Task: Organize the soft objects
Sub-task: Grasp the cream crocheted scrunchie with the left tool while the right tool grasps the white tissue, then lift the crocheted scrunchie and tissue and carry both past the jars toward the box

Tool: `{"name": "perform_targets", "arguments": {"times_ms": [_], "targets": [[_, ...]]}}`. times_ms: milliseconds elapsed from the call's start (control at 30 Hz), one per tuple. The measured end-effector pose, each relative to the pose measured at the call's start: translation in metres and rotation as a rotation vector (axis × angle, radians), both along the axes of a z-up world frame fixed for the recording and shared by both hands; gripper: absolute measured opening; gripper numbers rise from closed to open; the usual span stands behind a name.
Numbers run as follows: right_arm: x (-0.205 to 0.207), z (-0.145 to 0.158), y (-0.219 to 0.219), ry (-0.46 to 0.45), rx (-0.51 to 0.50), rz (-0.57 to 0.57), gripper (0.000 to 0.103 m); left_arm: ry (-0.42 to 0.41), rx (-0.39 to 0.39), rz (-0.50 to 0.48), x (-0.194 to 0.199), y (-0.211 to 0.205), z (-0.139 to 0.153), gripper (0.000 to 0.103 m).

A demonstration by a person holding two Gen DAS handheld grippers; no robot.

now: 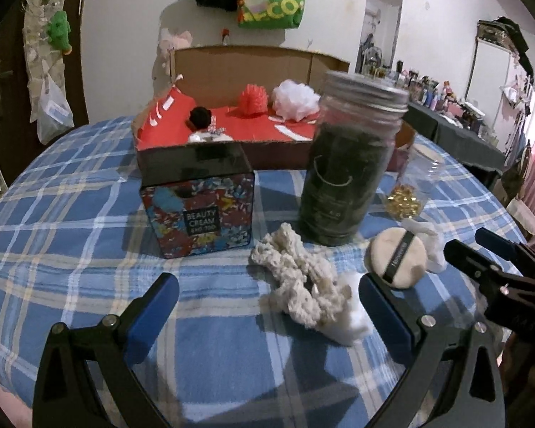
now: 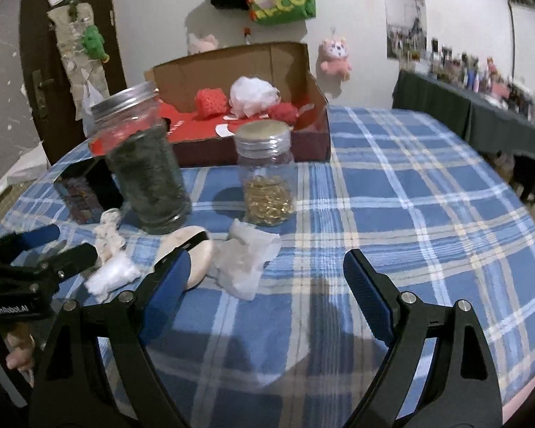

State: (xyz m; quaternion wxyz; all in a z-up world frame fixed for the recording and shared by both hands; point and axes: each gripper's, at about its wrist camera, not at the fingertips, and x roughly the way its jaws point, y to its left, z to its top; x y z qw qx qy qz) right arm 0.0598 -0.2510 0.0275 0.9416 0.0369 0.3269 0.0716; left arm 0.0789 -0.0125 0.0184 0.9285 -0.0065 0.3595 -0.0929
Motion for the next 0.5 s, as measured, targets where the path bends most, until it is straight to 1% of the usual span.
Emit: {"name": "perform_targets", "arguments": {"times_ms": [133, 167, 200, 233, 267, 300, 333, 367, 400, 500], "targets": [[0.02, -0.009, -0.012, 0.079, 0.11, 0.025, 0.088, 0.045, 0.002, -0.005, 0.014, -0.003, -0.006, 0.095], [0.022, -0.011, -0.012, 0.091, 0.126, 0.033, 0.086, 0.059, -0.004, -0.015, 0.017, -0.004, -0.009, 0.088], [0.024, -0.013, -0.012, 0.104, 0.139, 0.044, 0.072, 0.073, -0.012, -0.025, 0.02, -0.005, -0.011, 0.077], [0.027, -0.016, -0.01, 0.124, 0.15, 0.061, 0.06, 0.086, -0.018, -0.037, 0.022, -0.006, -0.013, 0.073], [0.028, -0.017, -0.008, 0.131, 0.152, 0.074, 0.041, 0.081, -0.012, -0.039, 0.023, -0.007, -0.013, 0.065], [0.028, -0.017, -0.007, 0.134, 0.151, 0.085, 0.028, 0.067, 0.002, -0.054, 0.022, -0.009, -0.013, 0.042], [0.027, -0.018, -0.005, 0.133, 0.165, 0.112, 0.025, 0.073, -0.001, -0.079, 0.022, -0.011, -0.013, 0.034], [0.026, -0.017, -0.004, 0.131, 0.173, 0.123, 0.018, 0.076, -0.005, -0.086, 0.023, -0.012, -0.012, 0.033], [0.025, -0.016, -0.003, 0.126, 0.174, 0.129, 0.014, 0.073, -0.001, -0.086, 0.021, -0.013, -0.012, 0.032], [0.016, -0.007, 0.001, 0.076, 0.15, 0.126, 0.011, 0.064, -0.01, -0.107, 0.018, -0.013, -0.007, 0.032]]}}
